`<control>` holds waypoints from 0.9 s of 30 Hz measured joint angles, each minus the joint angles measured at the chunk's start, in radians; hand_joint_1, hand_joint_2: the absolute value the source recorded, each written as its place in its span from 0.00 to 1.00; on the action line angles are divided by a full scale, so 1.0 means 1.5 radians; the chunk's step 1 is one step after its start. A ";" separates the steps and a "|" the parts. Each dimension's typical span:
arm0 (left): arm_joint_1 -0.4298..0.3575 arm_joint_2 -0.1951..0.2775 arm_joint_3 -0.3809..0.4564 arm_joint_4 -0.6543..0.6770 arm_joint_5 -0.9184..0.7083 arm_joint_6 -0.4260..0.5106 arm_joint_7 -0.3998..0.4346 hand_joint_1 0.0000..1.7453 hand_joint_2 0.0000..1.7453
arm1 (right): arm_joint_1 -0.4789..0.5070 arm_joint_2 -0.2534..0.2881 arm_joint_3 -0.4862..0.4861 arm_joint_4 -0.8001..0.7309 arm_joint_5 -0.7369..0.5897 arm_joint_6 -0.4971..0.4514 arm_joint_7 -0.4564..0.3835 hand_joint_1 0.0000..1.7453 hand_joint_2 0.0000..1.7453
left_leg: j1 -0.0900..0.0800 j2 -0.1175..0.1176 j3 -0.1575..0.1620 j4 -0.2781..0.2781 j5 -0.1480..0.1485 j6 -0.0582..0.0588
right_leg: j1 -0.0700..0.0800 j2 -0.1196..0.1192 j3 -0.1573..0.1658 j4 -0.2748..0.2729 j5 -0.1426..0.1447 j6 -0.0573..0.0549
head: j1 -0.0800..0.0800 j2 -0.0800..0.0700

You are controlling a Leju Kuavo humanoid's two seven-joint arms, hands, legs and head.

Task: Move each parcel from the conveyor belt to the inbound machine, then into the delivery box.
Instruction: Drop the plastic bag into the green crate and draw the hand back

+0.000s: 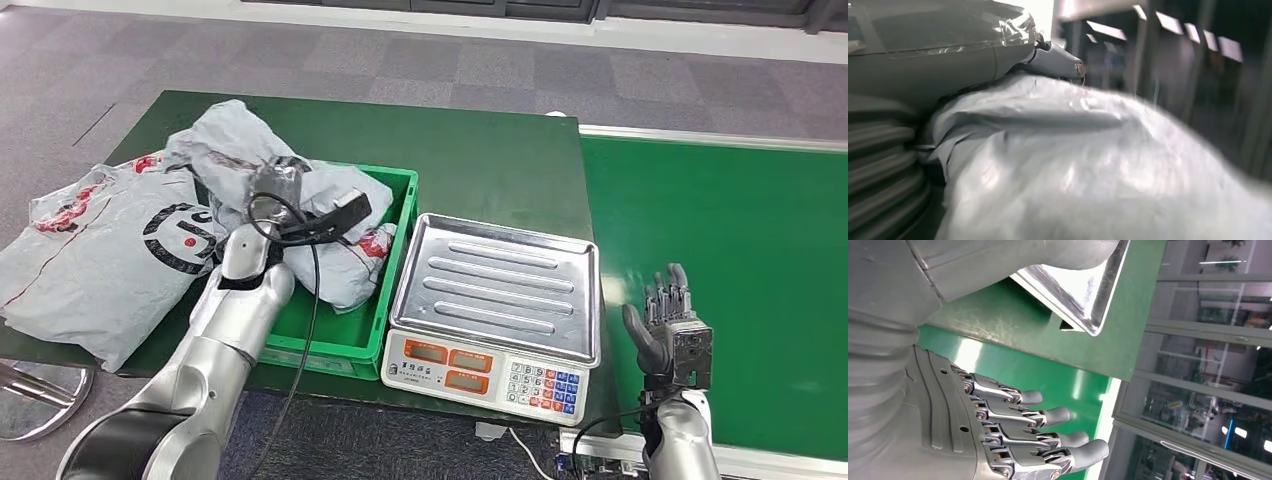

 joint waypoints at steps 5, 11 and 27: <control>-0.058 -0.002 -0.070 0.113 -0.022 -0.196 0.014 1.00 1.00 | 0.014 0.000 -0.022 -0.015 0.005 -0.005 0.000 0.00 1.00 | 0.000 0.000 0.000 0.000 0.000 0.000 | 0.000 0.000 0.001 0.000 0.000 0.000 | 0.000 0.000; -0.083 -0.023 -0.167 0.194 -0.021 -0.340 -0.021 1.00 1.00 | 0.015 0.001 -0.036 -0.017 0.016 -0.012 0.000 0.00 1.00 | -0.001 -0.002 0.001 0.000 -0.001 0.001 | -0.001 -0.002 0.003 0.000 -0.001 0.001 | 0.000 0.000; -0.092 -0.025 -0.192 0.231 0.057 -0.367 -0.123 0.20 1.00 | 0.018 0.002 -0.043 -0.019 0.004 -0.018 0.000 0.00 1.00 | -0.001 -0.007 0.003 0.000 -0.001 0.002 | -0.001 -0.007 0.007 0.000 -0.002 0.002 | 0.000 0.000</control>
